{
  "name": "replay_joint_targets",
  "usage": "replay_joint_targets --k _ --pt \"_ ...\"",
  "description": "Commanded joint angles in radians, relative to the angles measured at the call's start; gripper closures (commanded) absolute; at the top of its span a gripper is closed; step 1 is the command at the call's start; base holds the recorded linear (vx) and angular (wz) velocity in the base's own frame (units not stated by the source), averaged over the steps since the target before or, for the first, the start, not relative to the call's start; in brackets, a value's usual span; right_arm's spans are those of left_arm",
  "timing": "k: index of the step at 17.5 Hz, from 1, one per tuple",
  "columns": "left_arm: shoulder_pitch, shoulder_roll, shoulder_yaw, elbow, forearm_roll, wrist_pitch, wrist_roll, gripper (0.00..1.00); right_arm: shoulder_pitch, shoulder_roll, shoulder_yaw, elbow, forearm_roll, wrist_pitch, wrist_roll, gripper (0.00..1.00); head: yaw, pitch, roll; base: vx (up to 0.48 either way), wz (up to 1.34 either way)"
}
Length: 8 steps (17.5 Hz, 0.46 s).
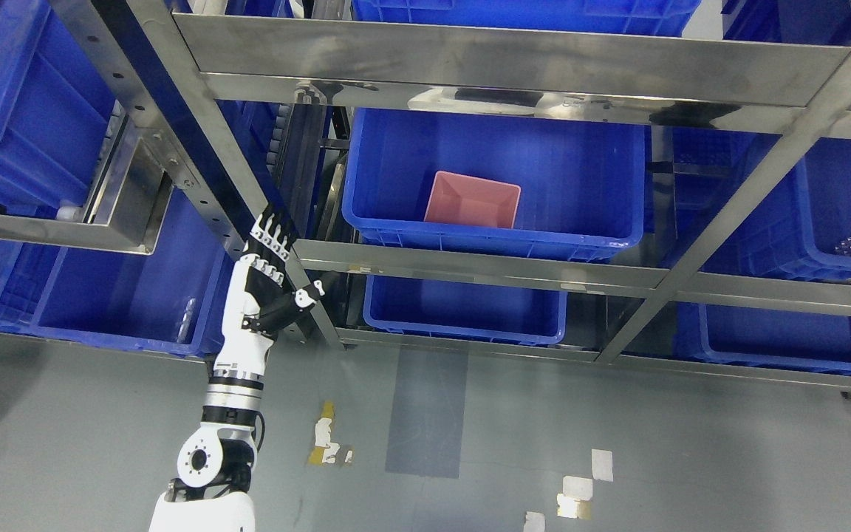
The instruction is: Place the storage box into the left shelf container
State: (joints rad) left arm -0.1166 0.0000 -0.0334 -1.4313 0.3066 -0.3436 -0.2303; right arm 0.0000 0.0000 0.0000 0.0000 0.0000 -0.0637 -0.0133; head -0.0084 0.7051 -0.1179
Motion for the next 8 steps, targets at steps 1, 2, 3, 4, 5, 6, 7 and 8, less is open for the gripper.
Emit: replay_joint_targets --k 1,2,3,4,5,6,7,8 --pt "0.026 0.017 0.084 -0.152 -0.014 0.002 0.002 0.01 -0.006 -0.017 -0.003 -0.017 -0.002 -0.001 0.001 0.00 0.0000 0.000 0.000 0.000 0.00" --pt "0.028 0.017 0.084 -0.152 -0.014 0.002 0.002 0.01 -0.006 -0.017 -0.003 -0.017 -0.002 -0.001 0.001 0.00 0.0000 0.000 0.000 0.000 0.00" --pt "0.028 0.017 0.084 -0.152 -0.014 0.002 0.002 0.01 -0.006 -0.017 -0.003 -0.017 -0.002 -0.001 0.001 0.00 0.0000 0.000 0.000 0.000 0.00" --pt "0.028 0.017 0.084 -0.152 -0.014 0.002 0.002 0.01 -0.006 -0.017 -0.003 -0.017 -0.002 -0.001 -0.001 0.00 0.0000 0.000 0.000 0.000 0.00" --pt "0.028 0.017 0.084 -0.152 -0.014 0.003 0.002 0.01 -0.006 -0.017 -0.003 -0.017 -0.002 -0.001 -0.001 0.00 0.0000 0.000 0.000 0.000 0.00" --pt "0.028 0.017 0.083 -0.150 -0.014 0.003 0.002 0.01 -0.008 -0.017 -0.003 -0.017 -0.002 -0.001 -0.001 0.00 0.0000 0.000 0.000 0.000 0.00" --pt "0.028 0.017 0.082 -0.150 -0.014 0.003 0.002 0.01 -0.006 -0.017 -0.003 -0.017 -0.002 -0.001 0.001 0.00 0.0000 0.000 0.000 0.000 0.00" --pt "0.029 0.017 0.081 -0.149 -0.014 0.005 0.002 0.01 -0.006 -0.017 -0.003 -0.017 -0.002 -0.001 0.001 0.00 0.0000 0.000 0.000 0.000 0.00"
